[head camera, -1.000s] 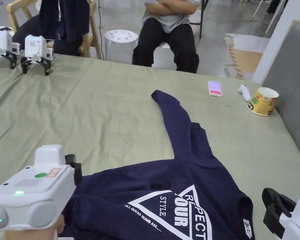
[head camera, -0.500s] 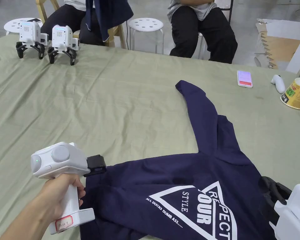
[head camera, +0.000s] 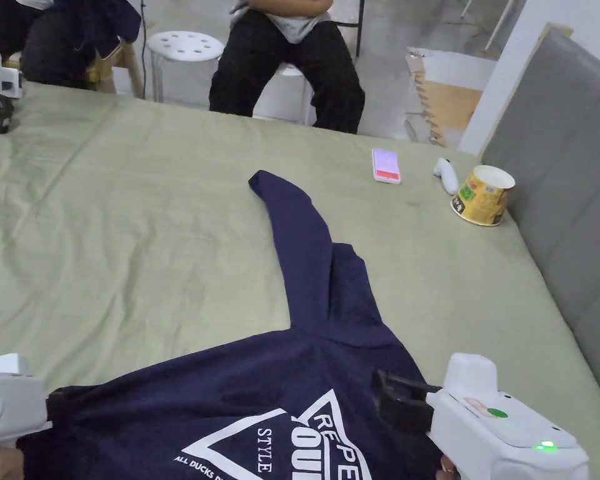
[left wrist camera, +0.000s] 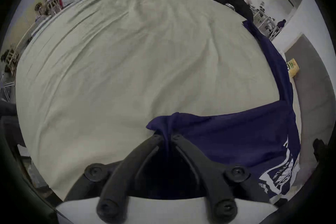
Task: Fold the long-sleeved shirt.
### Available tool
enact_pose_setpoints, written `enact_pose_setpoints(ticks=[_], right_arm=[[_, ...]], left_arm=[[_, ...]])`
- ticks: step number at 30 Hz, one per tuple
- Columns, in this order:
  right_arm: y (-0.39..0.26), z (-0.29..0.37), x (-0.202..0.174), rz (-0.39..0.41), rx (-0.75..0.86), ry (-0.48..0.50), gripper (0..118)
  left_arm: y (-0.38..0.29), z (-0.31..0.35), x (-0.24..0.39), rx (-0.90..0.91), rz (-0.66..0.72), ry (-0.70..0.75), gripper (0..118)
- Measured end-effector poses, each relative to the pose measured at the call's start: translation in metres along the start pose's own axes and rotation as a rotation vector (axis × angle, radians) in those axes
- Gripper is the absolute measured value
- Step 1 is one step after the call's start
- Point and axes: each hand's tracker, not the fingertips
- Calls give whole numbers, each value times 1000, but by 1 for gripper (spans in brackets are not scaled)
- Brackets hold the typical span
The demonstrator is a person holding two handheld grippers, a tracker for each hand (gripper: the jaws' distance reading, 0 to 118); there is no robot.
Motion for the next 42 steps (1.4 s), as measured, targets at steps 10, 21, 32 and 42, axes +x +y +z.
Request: enact_pose_setpoints(ticks=[10, 21, 32, 42], right_arm=[[52, -172, 57, -32, -300, 34, 71], [34, -138, 39, 59, -273, 105, 2], [67, -36, 36, -15, -10, 198, 0], [135, 112, 30, -74, 305, 225, 0]], left_arm=[[-3, -9, 9, 6, -47, 17, 9], [-4, -4, 5, 26, -66, 17, 9], [-14, 67, -1, 276, -3, -146, 8], [22, 217, 10, 628, -78, -278, 8]])
